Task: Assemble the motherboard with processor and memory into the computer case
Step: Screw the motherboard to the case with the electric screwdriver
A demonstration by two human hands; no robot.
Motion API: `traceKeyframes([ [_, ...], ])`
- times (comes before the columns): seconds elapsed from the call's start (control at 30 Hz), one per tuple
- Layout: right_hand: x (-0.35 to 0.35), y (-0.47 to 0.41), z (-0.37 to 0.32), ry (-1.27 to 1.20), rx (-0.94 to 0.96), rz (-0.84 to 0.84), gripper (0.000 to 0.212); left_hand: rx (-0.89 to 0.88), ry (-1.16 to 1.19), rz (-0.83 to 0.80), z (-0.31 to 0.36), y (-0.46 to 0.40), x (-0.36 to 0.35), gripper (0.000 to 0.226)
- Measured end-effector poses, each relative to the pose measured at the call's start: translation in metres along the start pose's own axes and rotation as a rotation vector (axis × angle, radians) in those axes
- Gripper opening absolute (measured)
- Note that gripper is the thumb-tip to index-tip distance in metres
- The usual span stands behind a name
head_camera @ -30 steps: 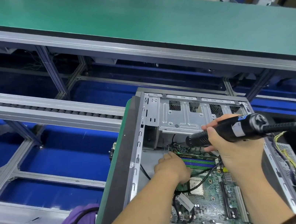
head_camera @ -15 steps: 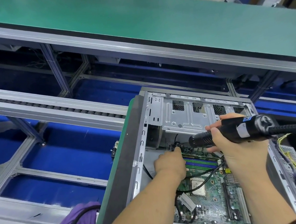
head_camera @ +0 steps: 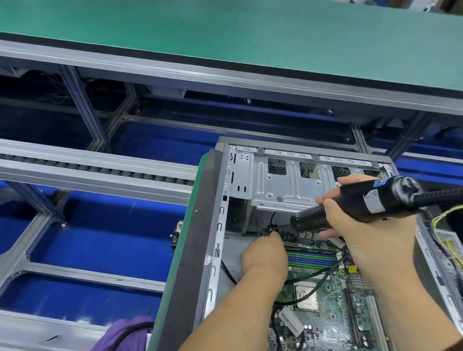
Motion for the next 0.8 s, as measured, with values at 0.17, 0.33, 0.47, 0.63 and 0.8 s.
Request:
traceKeyframes([
  [0.17, -0.0084, 0.0023, 0.0013, -0.012, 0.004, -0.001, 0.049, 0.0, 0.028, -0.009, 0.001, 0.0013, -0.0015, 0.051],
  [0.33, -0.0087, 0.0022, -0.0004, -0.005, 0.011, 0.018, 0.05, 0.012, 0.013, 0.002, -0.0012, 0.0007, -0.0004, 0.034],
  [0.47, -0.0081, 0.002, -0.0015, 0.02, 0.019, 0.025, 0.044, 0.022, 0.019, -0.002, -0.0028, -0.0002, -0.0004, 0.032],
  [0.63, -0.0062, -0.0002, 0.0032, 0.049, -0.005, 0.037, 0.025, 0.027, 0.005, 0.007, -0.0024, -0.001, 0.0008, 0.031],
  [0.8, -0.0064, -0.0007, 0.0053, 0.054, -0.028, 0.035, 0.016, 0.02, 0.0, 0.017, -0.0002, -0.0019, 0.0005, 0.028],
])
Point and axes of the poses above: each hand's wrist, its own y-axis away from the middle knuckle, its own x-axis out of the back of the hand, z = x × y, the point moved 7 cm from there along -y, towards the middle knuckle, and after that the axes turned 3 degrees about y, right-handed, at the moved point
